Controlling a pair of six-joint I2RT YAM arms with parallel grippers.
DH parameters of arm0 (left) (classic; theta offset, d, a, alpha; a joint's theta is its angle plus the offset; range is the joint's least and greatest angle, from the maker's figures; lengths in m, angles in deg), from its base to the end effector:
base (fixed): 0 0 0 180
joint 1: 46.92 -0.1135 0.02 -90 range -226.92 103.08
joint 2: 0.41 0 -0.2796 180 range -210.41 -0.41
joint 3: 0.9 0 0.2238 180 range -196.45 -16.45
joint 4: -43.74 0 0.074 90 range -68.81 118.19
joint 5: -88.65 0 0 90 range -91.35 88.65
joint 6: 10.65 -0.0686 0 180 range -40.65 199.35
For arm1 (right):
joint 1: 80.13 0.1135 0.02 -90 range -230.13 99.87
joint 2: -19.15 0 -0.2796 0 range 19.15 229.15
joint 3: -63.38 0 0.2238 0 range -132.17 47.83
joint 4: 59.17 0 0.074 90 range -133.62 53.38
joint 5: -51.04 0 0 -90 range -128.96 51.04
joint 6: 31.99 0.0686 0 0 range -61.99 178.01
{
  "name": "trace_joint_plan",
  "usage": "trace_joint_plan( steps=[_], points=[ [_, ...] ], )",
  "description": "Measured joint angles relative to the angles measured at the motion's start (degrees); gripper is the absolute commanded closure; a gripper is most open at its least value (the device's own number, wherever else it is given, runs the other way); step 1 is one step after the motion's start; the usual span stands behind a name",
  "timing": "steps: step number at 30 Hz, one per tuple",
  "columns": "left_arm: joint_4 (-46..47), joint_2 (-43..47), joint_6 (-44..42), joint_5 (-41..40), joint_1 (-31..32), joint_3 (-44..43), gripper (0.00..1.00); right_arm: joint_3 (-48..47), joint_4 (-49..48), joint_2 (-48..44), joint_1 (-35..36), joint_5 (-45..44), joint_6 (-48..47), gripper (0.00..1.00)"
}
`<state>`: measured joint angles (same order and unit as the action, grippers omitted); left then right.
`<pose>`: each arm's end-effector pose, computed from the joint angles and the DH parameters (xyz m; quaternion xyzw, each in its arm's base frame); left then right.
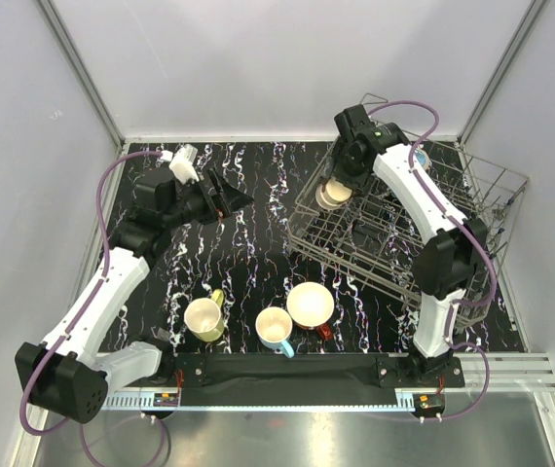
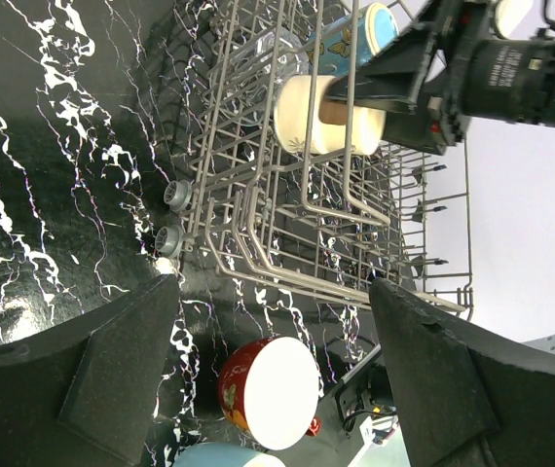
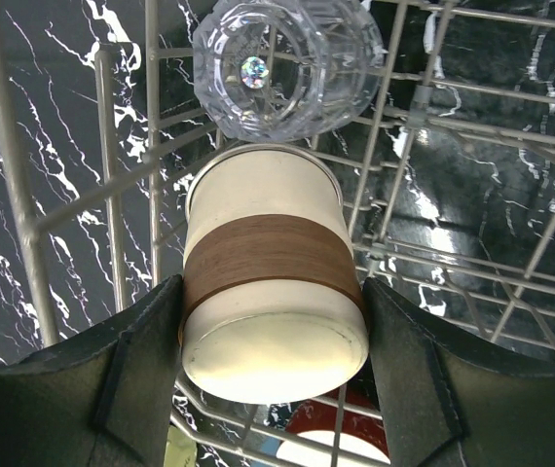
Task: Load the cups into the dish rack
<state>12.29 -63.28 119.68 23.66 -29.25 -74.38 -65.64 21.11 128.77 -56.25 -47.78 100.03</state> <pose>0.2196 -0.1004 0.3551 -0.0374 0.8123 -0.4245 0.3982 0.3645 0.1499 0.3273 0.1712 0.9499 0.0739 0.2508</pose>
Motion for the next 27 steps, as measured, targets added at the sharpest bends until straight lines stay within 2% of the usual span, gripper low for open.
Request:
trace_joint_plan(
  steps=[27],
  points=[
    [0.07,0.0,0.28,0.48,-1.18,0.0,0.16,6.25,-5.07,4.11,-0.04,3.8,2.47,1.0]
  ],
)
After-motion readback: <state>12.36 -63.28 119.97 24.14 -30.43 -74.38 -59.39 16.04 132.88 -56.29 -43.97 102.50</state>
